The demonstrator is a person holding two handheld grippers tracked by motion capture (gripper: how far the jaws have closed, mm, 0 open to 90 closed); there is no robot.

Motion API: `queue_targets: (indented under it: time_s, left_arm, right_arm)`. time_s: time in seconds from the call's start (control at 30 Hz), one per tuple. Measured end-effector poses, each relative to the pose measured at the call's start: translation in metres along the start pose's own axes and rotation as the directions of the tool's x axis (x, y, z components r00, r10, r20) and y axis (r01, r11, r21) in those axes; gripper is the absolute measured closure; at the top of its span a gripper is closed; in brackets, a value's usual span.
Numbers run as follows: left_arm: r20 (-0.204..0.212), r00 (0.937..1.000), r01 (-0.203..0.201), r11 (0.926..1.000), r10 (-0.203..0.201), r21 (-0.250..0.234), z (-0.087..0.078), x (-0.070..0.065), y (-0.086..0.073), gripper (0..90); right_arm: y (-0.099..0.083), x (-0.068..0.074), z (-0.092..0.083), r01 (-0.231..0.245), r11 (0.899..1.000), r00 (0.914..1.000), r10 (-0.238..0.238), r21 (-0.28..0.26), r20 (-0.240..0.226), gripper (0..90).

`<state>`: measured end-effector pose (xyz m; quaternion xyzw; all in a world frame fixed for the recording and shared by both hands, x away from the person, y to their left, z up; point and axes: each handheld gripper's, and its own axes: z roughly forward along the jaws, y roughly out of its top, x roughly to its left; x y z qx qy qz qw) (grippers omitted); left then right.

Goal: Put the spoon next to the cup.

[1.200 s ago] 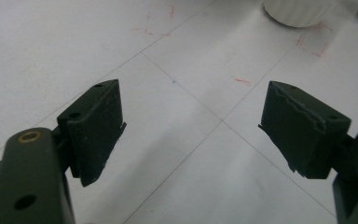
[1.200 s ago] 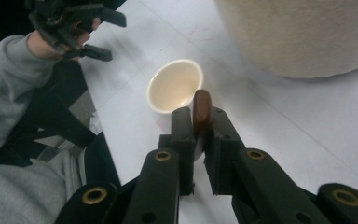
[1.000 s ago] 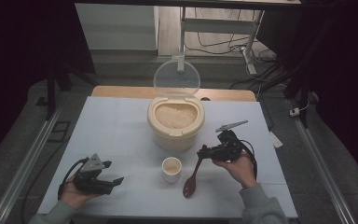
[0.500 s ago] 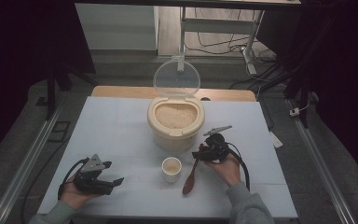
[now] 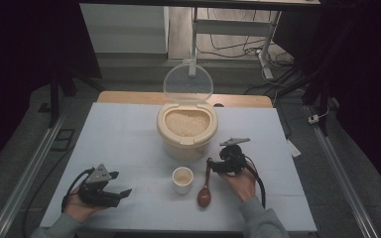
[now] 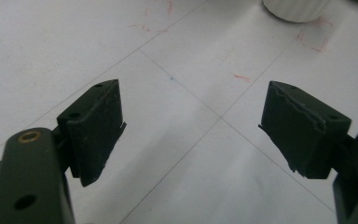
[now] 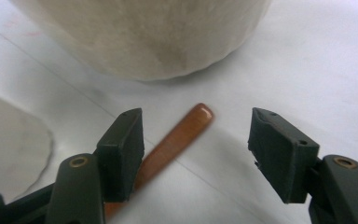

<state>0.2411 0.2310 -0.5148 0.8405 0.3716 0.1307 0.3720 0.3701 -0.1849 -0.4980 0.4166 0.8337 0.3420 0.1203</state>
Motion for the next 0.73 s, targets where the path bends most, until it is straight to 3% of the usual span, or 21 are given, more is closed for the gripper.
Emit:
queue_targets:
  time_s: [0.2, 0.33, 0.53, 0.73]
  left_arm:
    - [-0.004, 1.0000, 0.004, 1.0000, -0.004, -0.005, -0.001, 0.001, 0.000, 20.5]
    - [-0.008, 1.0000, 0.003, 0.9999, -0.003, -0.013, -0.001, 0.000, 0.001, 20.5]
    - [-0.014, 0.9999, 0.003, 0.9998, -0.003, -0.020, -0.001, 0.000, 0.001, 20.5]
    - [-0.019, 0.9998, 0.010, 0.9995, -0.011, -0.030, -0.002, 0.001, 0.001, 20.4]
  right_arm:
    - [-0.025, -0.004, -0.041, 0.089, 0.990, 0.9923, -0.097, -0.109, -0.077, 42.3]
    - [-0.045, -0.011, -0.065, 0.109, 0.982, 0.9847, -0.128, -0.151, -0.118, 42.8]
    - [-0.070, -0.025, -0.090, 0.126, 0.972, 0.9813, -0.151, -0.197, -0.119, 44.1]
    - [-0.076, -0.025, -0.093, 0.170, 0.961, 0.9760, -0.195, -0.218, -0.098, 44.3]
